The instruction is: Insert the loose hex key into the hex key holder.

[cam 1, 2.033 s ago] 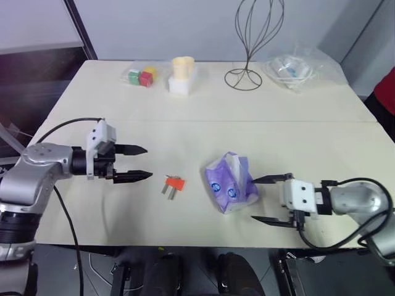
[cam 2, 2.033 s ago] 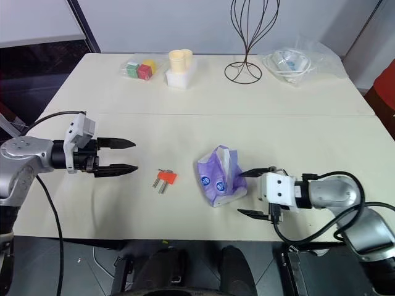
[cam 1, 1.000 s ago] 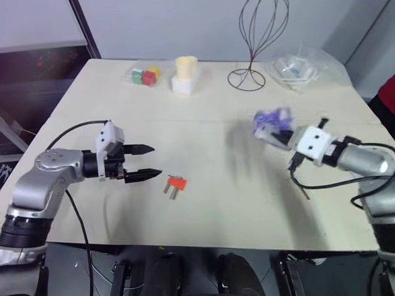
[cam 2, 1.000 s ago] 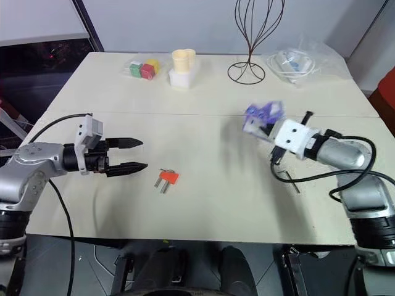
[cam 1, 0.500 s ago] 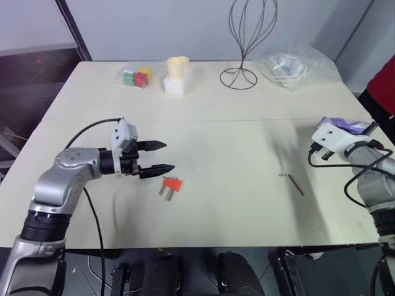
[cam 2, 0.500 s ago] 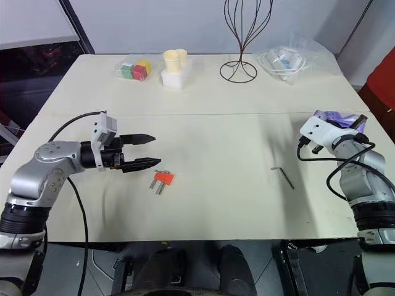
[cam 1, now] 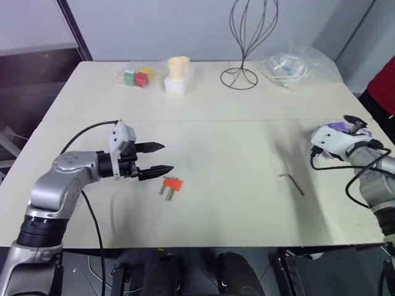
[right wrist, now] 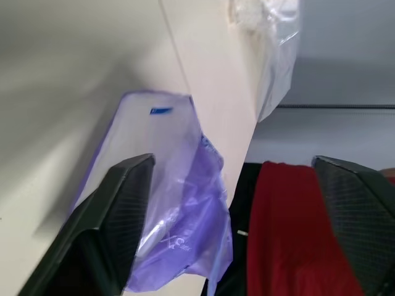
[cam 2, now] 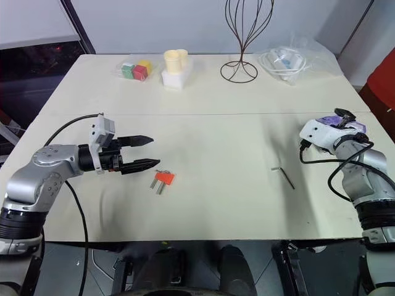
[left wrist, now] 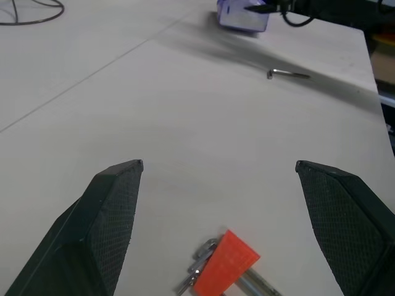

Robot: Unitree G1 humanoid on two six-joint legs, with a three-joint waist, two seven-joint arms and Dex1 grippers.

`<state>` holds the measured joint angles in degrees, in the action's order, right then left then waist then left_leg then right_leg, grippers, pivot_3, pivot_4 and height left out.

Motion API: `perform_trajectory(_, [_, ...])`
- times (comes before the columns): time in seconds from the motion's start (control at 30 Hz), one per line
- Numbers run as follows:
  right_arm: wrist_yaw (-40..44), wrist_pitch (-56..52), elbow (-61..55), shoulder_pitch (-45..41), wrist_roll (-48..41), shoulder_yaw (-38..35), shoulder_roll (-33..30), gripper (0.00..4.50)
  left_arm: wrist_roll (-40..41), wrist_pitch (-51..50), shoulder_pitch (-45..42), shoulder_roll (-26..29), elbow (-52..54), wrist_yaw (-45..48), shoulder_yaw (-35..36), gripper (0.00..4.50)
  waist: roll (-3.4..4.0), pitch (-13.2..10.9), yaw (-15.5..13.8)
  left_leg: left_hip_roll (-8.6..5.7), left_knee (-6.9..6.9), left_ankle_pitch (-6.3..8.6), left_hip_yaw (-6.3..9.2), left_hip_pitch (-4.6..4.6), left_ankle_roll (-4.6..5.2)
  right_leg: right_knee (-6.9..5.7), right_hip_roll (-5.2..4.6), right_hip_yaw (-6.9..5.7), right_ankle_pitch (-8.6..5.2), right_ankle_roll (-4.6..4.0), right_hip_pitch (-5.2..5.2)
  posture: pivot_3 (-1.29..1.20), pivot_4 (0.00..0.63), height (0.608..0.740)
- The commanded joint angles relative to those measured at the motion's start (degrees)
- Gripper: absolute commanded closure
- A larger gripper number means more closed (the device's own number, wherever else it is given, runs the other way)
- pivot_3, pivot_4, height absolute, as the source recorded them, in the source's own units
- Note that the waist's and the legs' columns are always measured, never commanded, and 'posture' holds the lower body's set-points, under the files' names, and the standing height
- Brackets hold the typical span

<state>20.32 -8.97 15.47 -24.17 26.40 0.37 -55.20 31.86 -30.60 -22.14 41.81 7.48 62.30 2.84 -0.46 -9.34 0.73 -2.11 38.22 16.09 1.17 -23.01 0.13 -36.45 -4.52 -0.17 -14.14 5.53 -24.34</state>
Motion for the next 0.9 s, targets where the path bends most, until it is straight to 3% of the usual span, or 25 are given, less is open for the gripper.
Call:
perform_trajectory(0.03, [6.9, -1.6, -8.2, -1.2, -10.7, -8.4, -0.3, 0.20, -0.1, 1.6, -1.0, 1.0, -0.7, 0.4, 2.2, 0.35, 0.01, 0.0, 0.0, 0.01, 0.00, 0.00, 0.00, 0.00, 0.00, 0.00, 0.00, 0.00, 0.00, 0.00, 0.00, 0.00, 0.150, 0.740])
perform_trajectory(0.2, [13.5, -5.8, -10.9, -2.1, -21.6, -14.7, 0.6, 0.20, -1.6, 4.0, -3.0, 0.6, -4.4, 0.0, 2.1, 0.35, 0.00, 0.0, -0.2, 0.01, 0.01, 0.02, 0.01, 0.01, 0.03, 0.01, 0.01, -0.02, 0.00, 0.00, 0.03, 0.00, 0.150, 0.740])
perform_trajectory(0.43, [21.5, -16.7, -16.7, 1.6, -33.1, -16.6, 2.8, 0.20, -1.9, 4.1, -3.1, 1.2, -4.8, 0.5, 2.3, 0.35, 0.00, 0.0, -0.1, 0.00, 0.01, 0.04, 0.00, 0.00, 0.08, 0.03, -0.03, -0.01, 0.00, 0.01, 0.04, 0.00, 0.150, 0.740])
perform_trajectory(0.63, [30.7, -19.7, -30.9, 6.5, -42.2, -8.6, 6.8, 0.20, -1.4, 2.5, 1.6, 7.4, -1.6, 6.2, 2.6, 0.35, 0.01, 0.0, 0.5, 0.10, -0.03, 0.05, 0.00, 0.07, 0.08, 0.01, -0.01, 0.01, 0.00, 0.01, 0.03, 0.00, 0.150, 0.740])
perform_trajectory(0.9, [32.7, -14.5, -28.5, 4.4, -40.4, 6.0, 17.0, 0.20, -4.1, 6.6, 8.7, 14.4, -0.9, 10.0, 4.1, 0.35, -0.03, 0.0, -0.4, 0.03, 0.00, 0.05, 0.03, 0.07, 0.08, 0.02, -0.14, 0.01, 0.00, -0.01, 0.07, 0.00, 0.150, 0.740])
